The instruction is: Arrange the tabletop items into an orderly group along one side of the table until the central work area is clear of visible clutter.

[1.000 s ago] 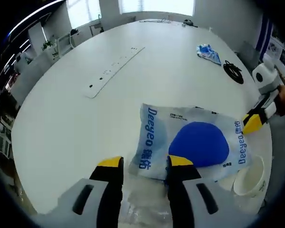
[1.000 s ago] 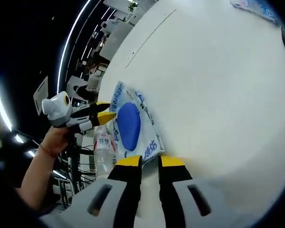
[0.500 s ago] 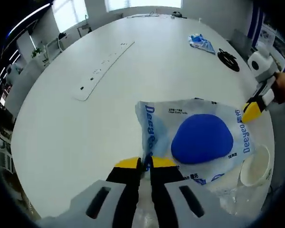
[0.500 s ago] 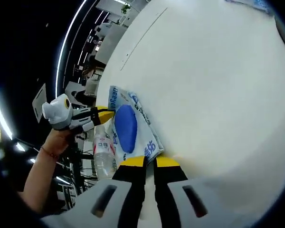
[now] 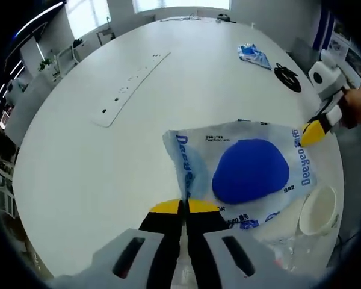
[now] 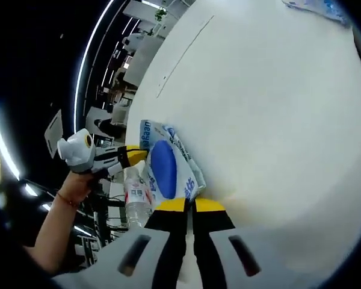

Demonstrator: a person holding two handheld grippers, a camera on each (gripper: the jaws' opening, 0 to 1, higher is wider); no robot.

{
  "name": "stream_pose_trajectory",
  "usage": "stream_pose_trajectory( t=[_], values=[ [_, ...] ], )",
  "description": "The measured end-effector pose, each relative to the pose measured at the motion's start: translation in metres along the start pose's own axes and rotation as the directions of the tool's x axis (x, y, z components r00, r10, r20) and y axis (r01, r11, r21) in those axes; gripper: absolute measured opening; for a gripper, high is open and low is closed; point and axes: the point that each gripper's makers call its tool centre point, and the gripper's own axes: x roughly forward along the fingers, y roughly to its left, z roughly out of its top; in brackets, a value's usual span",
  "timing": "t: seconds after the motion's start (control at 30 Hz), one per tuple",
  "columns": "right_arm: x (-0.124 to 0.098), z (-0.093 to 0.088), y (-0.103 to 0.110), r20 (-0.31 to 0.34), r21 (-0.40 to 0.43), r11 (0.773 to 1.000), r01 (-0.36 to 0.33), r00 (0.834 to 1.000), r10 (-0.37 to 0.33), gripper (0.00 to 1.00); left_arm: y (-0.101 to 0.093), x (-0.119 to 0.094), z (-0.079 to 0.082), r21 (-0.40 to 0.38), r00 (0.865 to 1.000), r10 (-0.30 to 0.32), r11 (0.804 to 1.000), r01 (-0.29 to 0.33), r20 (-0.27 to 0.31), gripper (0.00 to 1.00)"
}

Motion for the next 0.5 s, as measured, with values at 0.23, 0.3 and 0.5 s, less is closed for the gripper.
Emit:
stream_pose_trajectory(
  t=[0.23, 0.3, 0.5],
  values=[
    [-0.008, 0.012, 0.004, 0.024, -0.02, 1.0, -0.012, 1.0, 0.012, 0.0, -0.003, -0.008, 0.005, -0.031, 1.0, 0.004, 1.0, -0.003, 0.018, 0.0],
    [-0.011, 0.016, 0.006, 0.034, -0.053, 0.999, -0.009, 0.999, 0.011, 0.0, -0.005, -0.012, 0.007, -0.039, 1.0, 0.005, 0.999, -0.004, 0.028, 0.0],
    [-0.021, 0.029, 0.009, 0.055, -0.118, 0.993, -0.01, 0.998, 0.016, 0.0, -0.012, -0.023, 0.014, -0.063, 0.999, 0.008, 0.998, -0.005, 0.053, 0.0]
  ],
)
